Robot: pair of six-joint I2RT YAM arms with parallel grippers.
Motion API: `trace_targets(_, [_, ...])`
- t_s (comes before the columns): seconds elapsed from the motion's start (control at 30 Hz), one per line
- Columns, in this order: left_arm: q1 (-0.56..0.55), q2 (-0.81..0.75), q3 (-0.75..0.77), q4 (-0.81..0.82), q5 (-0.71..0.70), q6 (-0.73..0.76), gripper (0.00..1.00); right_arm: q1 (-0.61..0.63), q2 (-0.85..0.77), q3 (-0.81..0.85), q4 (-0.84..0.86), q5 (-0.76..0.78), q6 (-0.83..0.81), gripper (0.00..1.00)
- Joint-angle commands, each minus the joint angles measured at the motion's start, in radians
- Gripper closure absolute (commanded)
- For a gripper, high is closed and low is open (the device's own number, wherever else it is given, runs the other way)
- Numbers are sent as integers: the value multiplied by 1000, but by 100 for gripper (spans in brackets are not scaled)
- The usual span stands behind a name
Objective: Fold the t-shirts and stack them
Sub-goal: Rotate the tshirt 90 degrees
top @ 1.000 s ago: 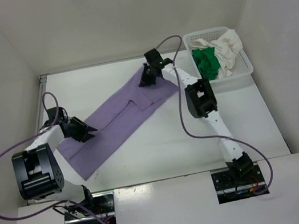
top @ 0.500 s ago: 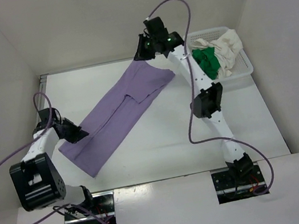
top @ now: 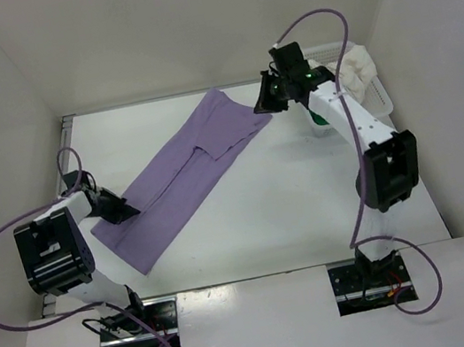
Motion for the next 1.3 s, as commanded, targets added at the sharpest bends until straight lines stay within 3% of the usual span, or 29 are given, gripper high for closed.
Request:
trace_targets(0.0, [-3,20,-23,18,45,-3,96,-8,158,-84,227,-24,19,93])
trace_targets(0.17, [-3,0,-80,-2,70,15,96,-8,327,-56,278,-5,30,99])
trace_targets(0.57, [-72,-136,-58,-79,47,33,91,-8,555,75,269,31,30,99])
trace_targets(0.67, [-115,-176,3,-110,37,43,81,-8,708,285,183,5,30,99])
trace_targets(0.73, [-159,-220,23,-133,28,43,73,-8,800,548,110,-4,30,99])
trace_targets(0.77, [-176,-236,32,-133,28,34,71,-8,897,773,15,-4,21,99])
trace_targets(0.87, [-231,-302,57,-165,-9,23,65,-8,1015,1168,-136,-44,21,91])
trace_targets(1.03, [-276,-340,109,-174,-18,10,59,-20,797,1091,-197,-88,-20,70])
trace_targets(1.13, [-276,-329,118,-153,-27,10,59,-11,535,807,-152,-103,-44,62])
trace_targets(1.23, [-276,-287,153,-131,-27,24,59,41,203,169,121,-148,27,61])
trace_targets(1.27, [-247,-276,164,-131,-27,36,59,58,134,54,190,-177,65,61])
